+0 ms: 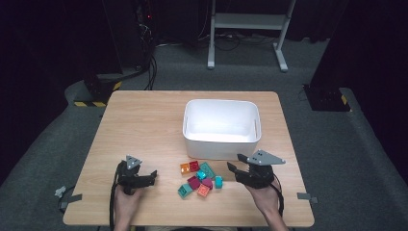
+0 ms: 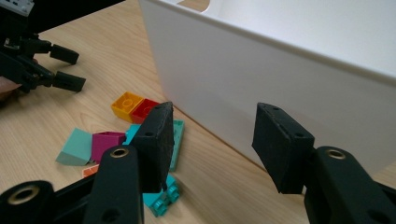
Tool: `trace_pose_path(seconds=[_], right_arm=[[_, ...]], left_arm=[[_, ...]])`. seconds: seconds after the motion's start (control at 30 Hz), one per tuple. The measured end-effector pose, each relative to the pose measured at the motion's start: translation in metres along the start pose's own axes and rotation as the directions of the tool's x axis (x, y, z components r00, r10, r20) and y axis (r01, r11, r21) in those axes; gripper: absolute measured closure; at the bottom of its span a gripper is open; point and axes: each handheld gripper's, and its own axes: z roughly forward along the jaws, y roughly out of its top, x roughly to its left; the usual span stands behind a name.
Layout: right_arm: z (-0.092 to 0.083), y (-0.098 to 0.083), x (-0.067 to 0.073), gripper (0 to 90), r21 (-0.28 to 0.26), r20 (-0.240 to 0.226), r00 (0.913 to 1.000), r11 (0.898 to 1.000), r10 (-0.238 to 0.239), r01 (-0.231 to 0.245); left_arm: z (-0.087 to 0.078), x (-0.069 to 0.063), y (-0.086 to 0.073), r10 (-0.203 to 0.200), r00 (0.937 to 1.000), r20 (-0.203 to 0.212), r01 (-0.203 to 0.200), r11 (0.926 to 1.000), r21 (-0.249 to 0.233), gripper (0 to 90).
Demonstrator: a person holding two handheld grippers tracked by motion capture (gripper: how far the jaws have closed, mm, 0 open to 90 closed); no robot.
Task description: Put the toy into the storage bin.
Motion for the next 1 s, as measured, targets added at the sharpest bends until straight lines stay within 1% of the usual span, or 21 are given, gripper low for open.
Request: trace_pose_path(seconds=[0.17,0.47,0.6,0.7,0.77,0.9,0.97,1.0], right_arm=[[0.008,-0.010,0.005,48.4,0.016,-0.021,0.9997,1.000,0.015,-0.014],[0.020,-0.025,0.012,48.3,0.038,-0.030,0.9993,0.999,0.022,-0.021],[0.026,-0.033,0.015,48.2,0.049,-0.042,0.9982,0.998,0.042,-0.040],[0.029,-0.037,0.018,48.2,0.054,-0.043,0.9984,0.998,0.038,-0.035],[0.032,-0.040,0.019,48.1,0.062,-0.048,0.9978,0.997,0.046,-0.043],[0.035,-0.043,0.022,47.9,0.067,-0.049,0.9982,0.997,0.034,-0.030],[0.037,-0.045,0.023,47.6,0.076,-0.053,0.9977,0.996,0.042,-0.038],[0.038,-0.046,0.024,47.4,0.079,-0.053,0.9979,0.996,0.037,-0.033]], left_arm=[[0.000,0.000,0.000,-0.002,1.0000,0.000,0.002,1.0000,-0.002,8.1],[0.000,0.000,0.000,0.000,1.0000,0.000,0.000,1.0000,0.000,8.1],[0.000,0.000,0.000,-0.002,1.0000,0.000,0.002,1.0000,-0.001,8.1],[0.000,0.000,0.000,0.001,1.0000,0.000,-0.001,1.0000,0.001,8.1],[0.000,0.000,0.000,0.000,1.0000,0.000,0.000,1.0000,0.000,8.1],[0.000,0.000,0.000,0.000,1.0000,0.000,0.000,1.0000,0.000,8.1],[0.000,0.000,0.000,0.001,1.0000,0.000,-0.001,1.0000,0.001,8.1],[0.000,0.000,0.000,0.000,1.0000,0.000,0.000,1.0000,0.000,8.1]])
